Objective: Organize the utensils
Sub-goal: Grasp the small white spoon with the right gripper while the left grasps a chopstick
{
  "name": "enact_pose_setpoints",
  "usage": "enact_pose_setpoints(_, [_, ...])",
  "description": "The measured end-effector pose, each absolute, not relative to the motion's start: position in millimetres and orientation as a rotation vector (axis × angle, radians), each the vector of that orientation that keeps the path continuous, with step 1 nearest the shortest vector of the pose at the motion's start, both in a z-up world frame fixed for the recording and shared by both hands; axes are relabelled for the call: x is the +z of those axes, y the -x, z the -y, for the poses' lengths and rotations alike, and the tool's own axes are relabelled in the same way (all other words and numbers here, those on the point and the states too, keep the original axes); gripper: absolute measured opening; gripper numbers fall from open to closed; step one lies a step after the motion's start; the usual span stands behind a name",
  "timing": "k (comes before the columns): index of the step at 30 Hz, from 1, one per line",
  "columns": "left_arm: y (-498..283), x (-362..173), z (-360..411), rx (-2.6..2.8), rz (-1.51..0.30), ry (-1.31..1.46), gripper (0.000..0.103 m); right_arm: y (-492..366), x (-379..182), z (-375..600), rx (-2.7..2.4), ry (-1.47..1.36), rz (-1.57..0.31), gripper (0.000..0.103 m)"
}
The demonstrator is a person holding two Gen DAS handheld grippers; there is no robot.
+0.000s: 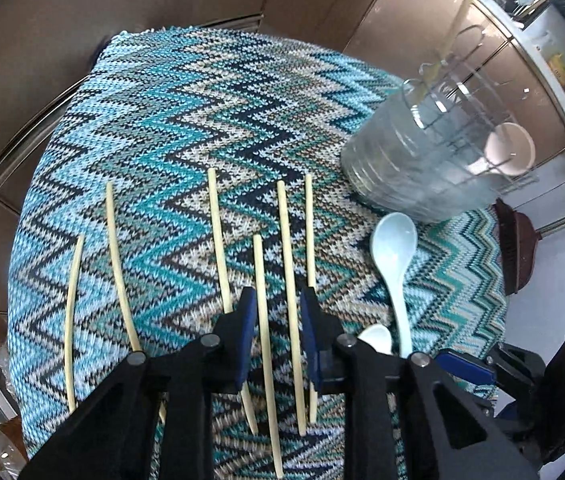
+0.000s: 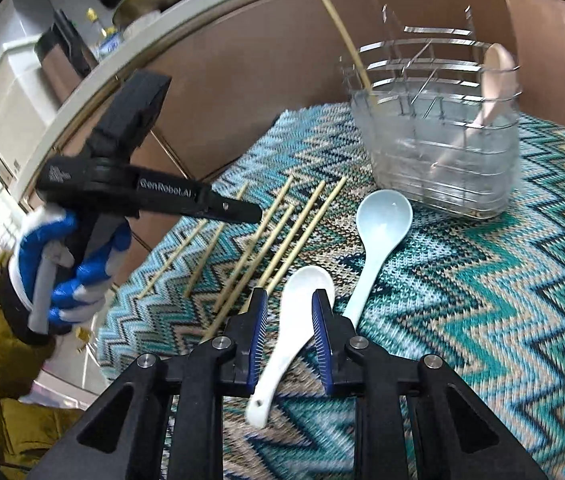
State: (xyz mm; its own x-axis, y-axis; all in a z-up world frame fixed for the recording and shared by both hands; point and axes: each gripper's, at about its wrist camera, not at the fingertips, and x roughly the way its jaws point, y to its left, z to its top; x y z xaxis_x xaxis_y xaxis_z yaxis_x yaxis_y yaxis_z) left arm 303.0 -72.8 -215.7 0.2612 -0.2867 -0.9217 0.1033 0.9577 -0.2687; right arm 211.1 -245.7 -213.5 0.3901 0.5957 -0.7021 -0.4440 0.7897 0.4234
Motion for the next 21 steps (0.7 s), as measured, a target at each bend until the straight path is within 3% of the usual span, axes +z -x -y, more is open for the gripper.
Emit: enact_pose_setpoints(21, [-334,-252,92,-0.224,-1.381,0.122,0.012,-266,-248,224,0.778,-0.009,-1.108,0.024])
